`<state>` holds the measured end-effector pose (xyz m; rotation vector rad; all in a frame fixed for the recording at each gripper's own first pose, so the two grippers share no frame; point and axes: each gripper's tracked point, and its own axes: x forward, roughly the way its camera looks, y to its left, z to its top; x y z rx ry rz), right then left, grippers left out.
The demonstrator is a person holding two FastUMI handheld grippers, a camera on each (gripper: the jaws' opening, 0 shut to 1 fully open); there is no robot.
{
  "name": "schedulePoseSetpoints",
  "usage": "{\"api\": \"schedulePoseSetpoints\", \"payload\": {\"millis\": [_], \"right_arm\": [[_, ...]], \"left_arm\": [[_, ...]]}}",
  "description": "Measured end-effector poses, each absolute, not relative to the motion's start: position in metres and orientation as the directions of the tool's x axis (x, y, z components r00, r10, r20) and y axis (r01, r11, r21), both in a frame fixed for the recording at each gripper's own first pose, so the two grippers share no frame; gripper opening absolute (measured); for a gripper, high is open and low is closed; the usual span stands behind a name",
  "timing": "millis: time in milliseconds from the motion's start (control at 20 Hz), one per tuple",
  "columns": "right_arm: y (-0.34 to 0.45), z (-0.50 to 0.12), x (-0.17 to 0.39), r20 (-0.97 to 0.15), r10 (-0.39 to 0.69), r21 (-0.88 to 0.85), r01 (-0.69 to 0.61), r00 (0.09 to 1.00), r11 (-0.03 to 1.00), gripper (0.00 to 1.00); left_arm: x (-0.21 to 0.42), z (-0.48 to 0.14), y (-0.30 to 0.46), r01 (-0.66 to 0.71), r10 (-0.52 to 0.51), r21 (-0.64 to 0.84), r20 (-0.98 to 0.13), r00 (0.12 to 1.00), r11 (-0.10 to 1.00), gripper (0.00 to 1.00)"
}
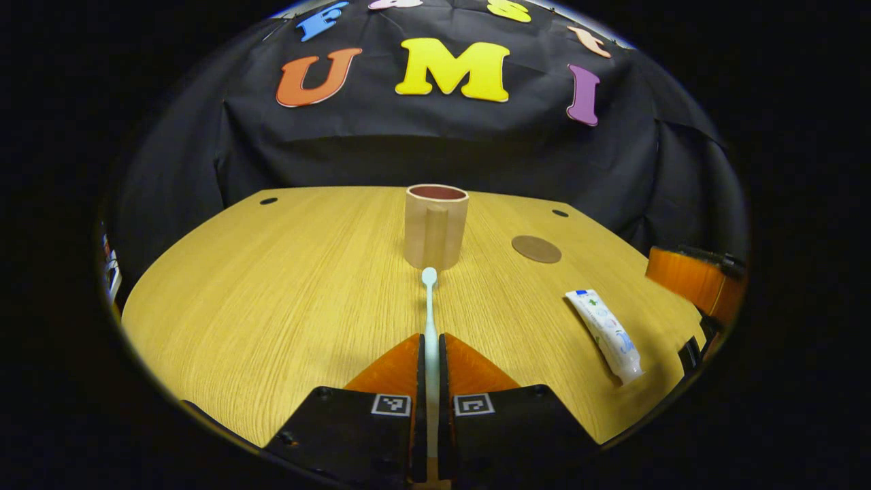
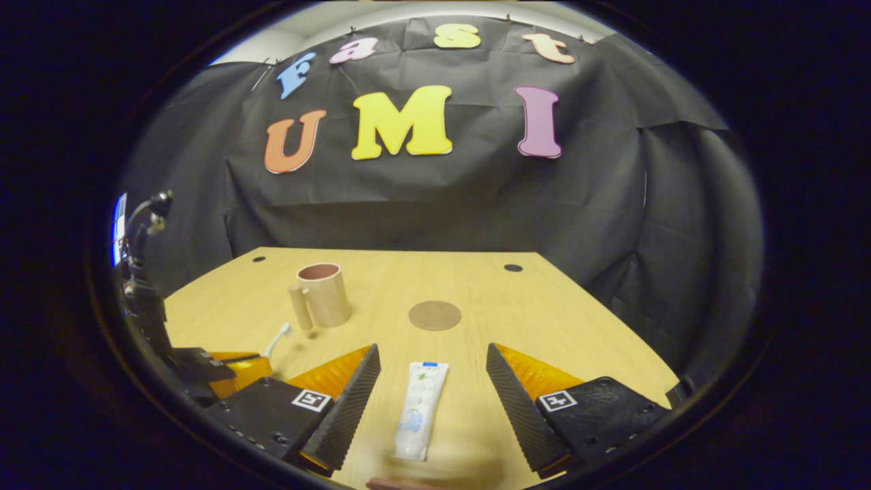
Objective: Put the toothbrush and toothpaste on the desktop into the cup, then pick up the cup and place it on the coaster on the desktop.
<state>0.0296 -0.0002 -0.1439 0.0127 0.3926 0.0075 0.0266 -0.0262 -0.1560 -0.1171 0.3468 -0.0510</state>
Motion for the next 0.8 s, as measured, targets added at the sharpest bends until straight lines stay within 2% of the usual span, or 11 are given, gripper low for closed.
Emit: {"api": "schedulePoseSetpoints", "payload": {"millis": [250,400,500,550,650,800], "right_arm": [[0.006,-0.2,0.027,-0.543,0.011,0.012,-0.005,0.84,1.0,0.95],[0.009,-0.221,0.024,-0.606,0.012,0.001,-0.013,0.795,1.0,0.97],[0.013,-0.236,0.02,-0.649,0.019,0.002,-0.023,0.761,1.0,0.89],[0.016,-0.24,0.019,-0.657,0.037,0.016,-0.036,0.753,0.999,0.75],[0.019,-0.242,0.019,-0.663,0.061,0.046,-0.041,0.746,0.998,0.66],[0.024,-0.24,0.02,-0.645,0.1,0.073,-0.07,0.758,0.995,0.38]], "left_arm": [[0.019,-0.105,-0.007,-0.02,0.009,-0.082,-0.135,0.991,0.996,0.09],[0.012,-0.084,-0.007,-0.011,0.005,-0.091,-0.065,0.998,0.996,0.09],[0.009,-0.082,-0.007,-0.008,0.0,-0.113,-0.07,0.998,0.994,0.09],[0.009,-0.082,-0.007,-0.003,-0.006,-0.123,-0.074,0.997,0.992,0.09],[0.008,-0.08,-0.003,-0.007,-0.002,-0.126,-0.072,0.997,0.992,0.09],[0.011,-0.082,-0.004,0.002,-0.011,-0.115,-0.081,0.997,0.993,0.09]]}}
